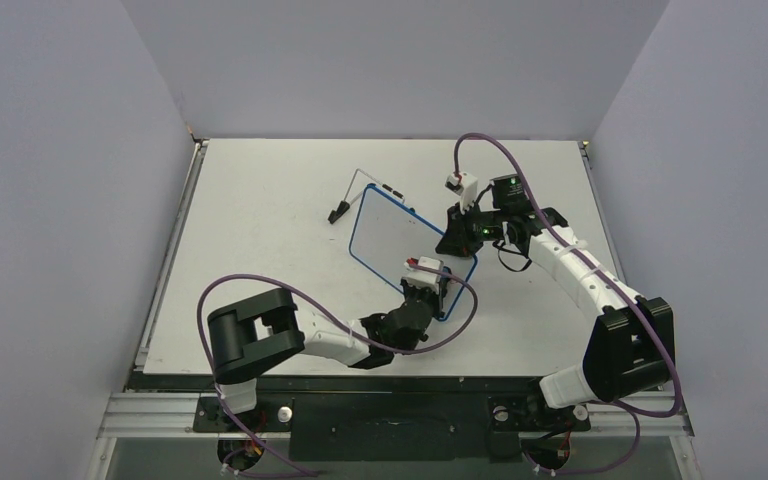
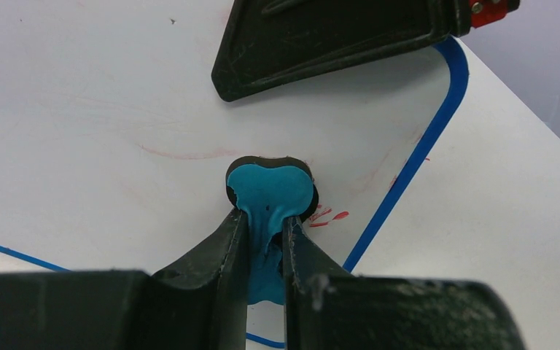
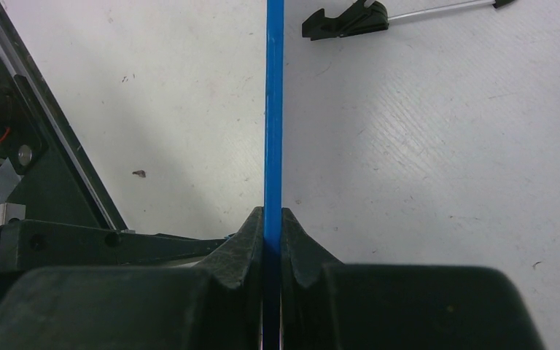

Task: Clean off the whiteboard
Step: Erase the whiteboard at the center of the board.

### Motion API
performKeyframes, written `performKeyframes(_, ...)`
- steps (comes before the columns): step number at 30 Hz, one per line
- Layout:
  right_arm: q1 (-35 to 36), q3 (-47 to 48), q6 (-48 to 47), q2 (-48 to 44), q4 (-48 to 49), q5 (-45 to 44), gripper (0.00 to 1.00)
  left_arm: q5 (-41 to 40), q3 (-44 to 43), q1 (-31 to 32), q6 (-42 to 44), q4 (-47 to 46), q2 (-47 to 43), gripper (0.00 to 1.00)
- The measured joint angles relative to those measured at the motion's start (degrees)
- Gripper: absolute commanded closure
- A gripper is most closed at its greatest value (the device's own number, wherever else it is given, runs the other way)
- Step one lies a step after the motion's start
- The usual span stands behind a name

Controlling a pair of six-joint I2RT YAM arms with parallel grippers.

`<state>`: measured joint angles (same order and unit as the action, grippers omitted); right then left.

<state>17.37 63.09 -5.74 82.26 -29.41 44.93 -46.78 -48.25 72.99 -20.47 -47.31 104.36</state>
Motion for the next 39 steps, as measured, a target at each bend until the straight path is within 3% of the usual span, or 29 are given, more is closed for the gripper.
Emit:
performKeyframes(16,-0.1,0.0,0.1,0.0,0.2,-0.5,1.00,6.9,2.4,0.5,-1.1,-2.7,1.6,1.00)
performKeyframes(27,0.1,0.0,0.0,0.0,0.2,0.2,1.00,12.0,2.4,4.4,5.2,-2.8,3.5,1.00)
performKeyframes(39,0.7,0.0,-0.4,0.0,0.8,0.3,1.00,12.9,1.9,0.9,10.7,0.8,-1.2,1.00)
